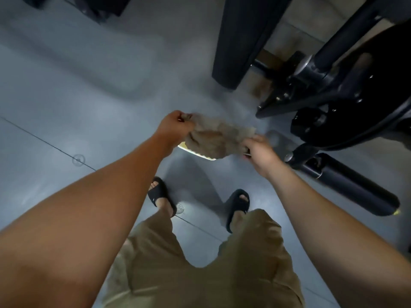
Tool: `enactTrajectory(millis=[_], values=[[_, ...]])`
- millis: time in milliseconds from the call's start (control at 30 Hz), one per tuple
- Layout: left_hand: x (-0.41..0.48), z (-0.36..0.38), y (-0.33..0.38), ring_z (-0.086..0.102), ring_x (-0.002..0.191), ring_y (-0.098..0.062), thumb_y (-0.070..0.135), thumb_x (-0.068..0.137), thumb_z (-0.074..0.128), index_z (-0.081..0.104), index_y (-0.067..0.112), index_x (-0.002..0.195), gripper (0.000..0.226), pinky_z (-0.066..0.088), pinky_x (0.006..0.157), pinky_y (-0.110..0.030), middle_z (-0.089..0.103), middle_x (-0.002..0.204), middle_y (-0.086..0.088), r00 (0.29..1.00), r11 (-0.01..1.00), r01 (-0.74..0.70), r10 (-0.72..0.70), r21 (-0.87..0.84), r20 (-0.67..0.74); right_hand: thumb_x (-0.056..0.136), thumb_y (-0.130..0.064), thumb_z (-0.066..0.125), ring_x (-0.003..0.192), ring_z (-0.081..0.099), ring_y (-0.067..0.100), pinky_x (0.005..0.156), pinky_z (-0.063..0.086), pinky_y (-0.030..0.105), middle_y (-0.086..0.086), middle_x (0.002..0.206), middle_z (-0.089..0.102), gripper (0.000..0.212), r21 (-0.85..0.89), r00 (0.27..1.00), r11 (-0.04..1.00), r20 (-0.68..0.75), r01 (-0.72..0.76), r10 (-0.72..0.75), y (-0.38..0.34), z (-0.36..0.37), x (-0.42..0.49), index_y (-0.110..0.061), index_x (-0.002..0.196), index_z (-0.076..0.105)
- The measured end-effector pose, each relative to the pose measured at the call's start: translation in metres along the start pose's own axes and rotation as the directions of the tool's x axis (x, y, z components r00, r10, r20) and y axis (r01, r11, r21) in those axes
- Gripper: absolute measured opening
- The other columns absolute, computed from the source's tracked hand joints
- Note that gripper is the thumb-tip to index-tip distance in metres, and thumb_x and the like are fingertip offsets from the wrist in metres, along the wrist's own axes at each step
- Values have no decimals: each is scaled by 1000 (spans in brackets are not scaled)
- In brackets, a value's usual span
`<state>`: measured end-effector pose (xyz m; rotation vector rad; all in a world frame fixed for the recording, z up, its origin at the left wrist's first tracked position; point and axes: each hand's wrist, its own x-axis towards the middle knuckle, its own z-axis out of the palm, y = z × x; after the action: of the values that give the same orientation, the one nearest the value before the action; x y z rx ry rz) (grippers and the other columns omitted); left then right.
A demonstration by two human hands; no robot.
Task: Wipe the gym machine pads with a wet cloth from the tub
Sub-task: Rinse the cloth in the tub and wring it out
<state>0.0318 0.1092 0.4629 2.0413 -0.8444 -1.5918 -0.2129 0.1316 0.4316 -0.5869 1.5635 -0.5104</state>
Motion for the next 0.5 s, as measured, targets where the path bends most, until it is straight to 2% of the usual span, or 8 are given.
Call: enactTrajectory(millis=[67, 167, 233, 267, 333, 400, 500], values=[[21, -4, -18, 69, 91, -23, 24, 85, 67, 54, 21, 113, 31, 60, 85, -41, 70, 102, -7, 1000, 999, -16, 16, 39, -3, 82, -15, 56, 79, 44, 28, 62, 35, 29, 13, 76, 50, 2, -35, 998, 999, -54, -17, 15, 9, 17, 23, -16, 82, 58], [71, 5, -59, 61, 76, -15, 13, 93, 58, 37, 30, 136, 50, 54, 59, -20, 66, 98, -5, 999, 996, -43, 43, 78, 3, 100, -22, 51, 78, 56, 21, 61, 44, 26, 6, 87, 62, 13, -24, 995, 999, -92, -45, 43, 35, 36, 78, -21, 94, 62], [112, 23, -91, 57, 73, -14, 9, 94, 55, 46, 28, 134, 45, 45, 48, -12, 61, 92, -2, 1000, 995, -27, 27, 94, -5, 102, -27, 49, 73, 56, 19, 58, 43, 26, 4, 85, 61, 12, -55, 994, 997, -103, -52, 47, 63, 42, 125, -22, 99, 60], [134, 34, -107, 58, 75, -17, 5, 94, 52, 56, 23, 127, 38, 44, 50, -11, 61, 92, -1, 1000, 994, -21, 22, 111, -8, 102, -27, 49, 69, 55, 17, 56, 42, 26, 3, 82, 60, 11, -91, 992, 995, -116, -52, 41, 79, 44, 149, -22, 98, 57], [187, 57, -148, 61, 89, -22, 1, 94, 46, 69, 16, 115, 34, 46, 69, -19, 65, 99, -2, 1000, 985, -15, 13, 170, 13, 100, -22, 51, 62, 53, 17, 55, 42, 28, 3, 78, 59, 4, -167, 990, 984, -137, -53, 30, 118, 50, 203, -21, 97, 53], [238, 80, -187, 59, 96, -17, -1, 95, 46, 71, 14, 118, 37, 41, 79, -23, 65, 106, 0, 998, 965, -36, 21, 260, 62, 97, -13, 53, 59, 52, 22, 58, 46, 33, 7, 81, 59, 9, -218, 988, 974, -151, -58, 25, 157, 56, 251, -19, 101, 49], [307, 113, -241, 55, 100, -11, 0, 97, 48, 67, 15, 125, 37, 40, 81, -20, 58, 107, 5, 995, 947, -56, 28, 315, 93, 98, -14, 53, 64, 60, 28, 65, 52, 41, 5, 85, 63, 17, -357, 986, 934, -164, -20, -42, 215, 68, 322, -23, 109, 45]])
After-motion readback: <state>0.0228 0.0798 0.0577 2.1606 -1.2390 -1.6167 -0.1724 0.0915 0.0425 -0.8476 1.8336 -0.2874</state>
